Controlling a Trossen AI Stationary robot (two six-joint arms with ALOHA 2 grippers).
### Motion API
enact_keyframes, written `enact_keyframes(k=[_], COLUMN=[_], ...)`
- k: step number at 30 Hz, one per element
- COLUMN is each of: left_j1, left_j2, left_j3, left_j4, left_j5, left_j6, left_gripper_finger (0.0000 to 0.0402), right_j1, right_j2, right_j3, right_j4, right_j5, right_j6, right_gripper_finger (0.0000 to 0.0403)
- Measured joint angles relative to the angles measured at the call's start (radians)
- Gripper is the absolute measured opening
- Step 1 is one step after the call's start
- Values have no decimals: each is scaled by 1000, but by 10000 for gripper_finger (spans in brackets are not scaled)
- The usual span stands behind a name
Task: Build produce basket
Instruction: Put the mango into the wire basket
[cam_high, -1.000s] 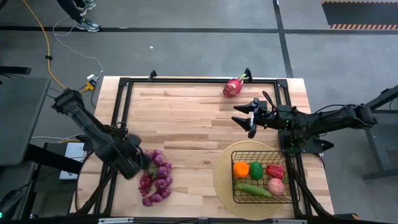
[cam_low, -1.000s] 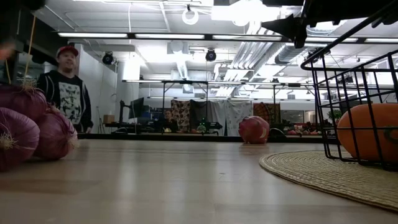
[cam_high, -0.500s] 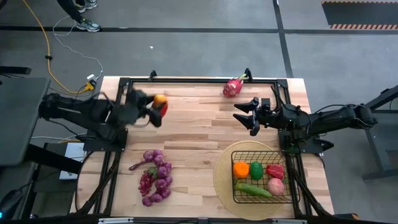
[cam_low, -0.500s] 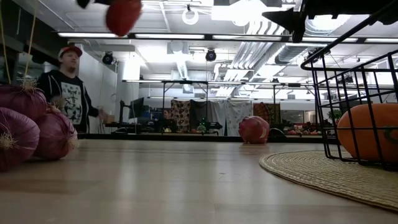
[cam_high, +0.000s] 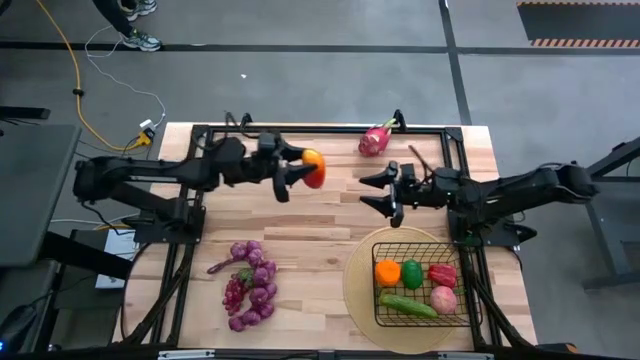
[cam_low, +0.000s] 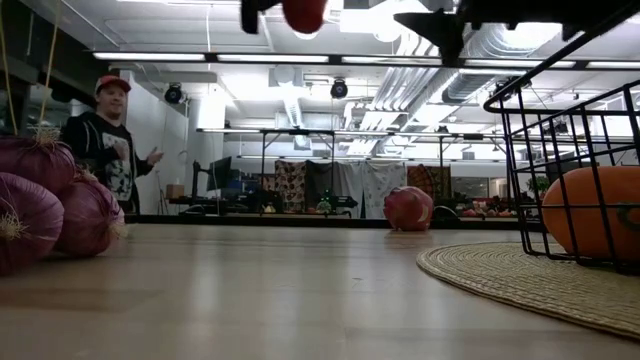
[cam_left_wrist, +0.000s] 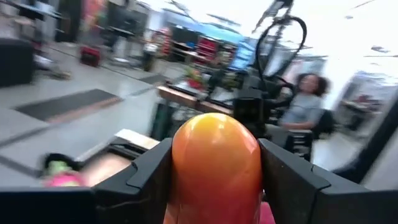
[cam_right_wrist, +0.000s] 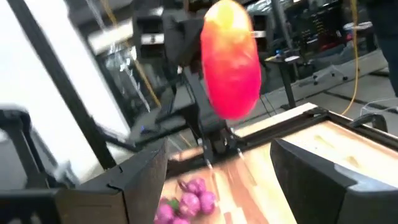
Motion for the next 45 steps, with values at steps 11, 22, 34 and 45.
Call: enact_keyframes(k=[11, 22, 34, 45], left_j1=[-5, -5, -5, -6], left_j2=[147, 174, 172, 173], left_j3=[0, 1, 1, 1], left_j4=[218, 259, 286, 300], left_j5=[95, 69, 80, 98], left_j6=[-62, -79, -79, -91], left_gripper_finger=[198, 198, 198, 202], right_j1=[0, 0, 0, 0], right_j2=[147, 264, 359, 358], right_j3=[220, 330, 447, 455], right_j4=[-213, -260, -286, -288], right_j5=[-21, 110, 80, 54], right_j6=[-169, -190, -190, -209], right_gripper_finger=[275, 275, 276, 263])
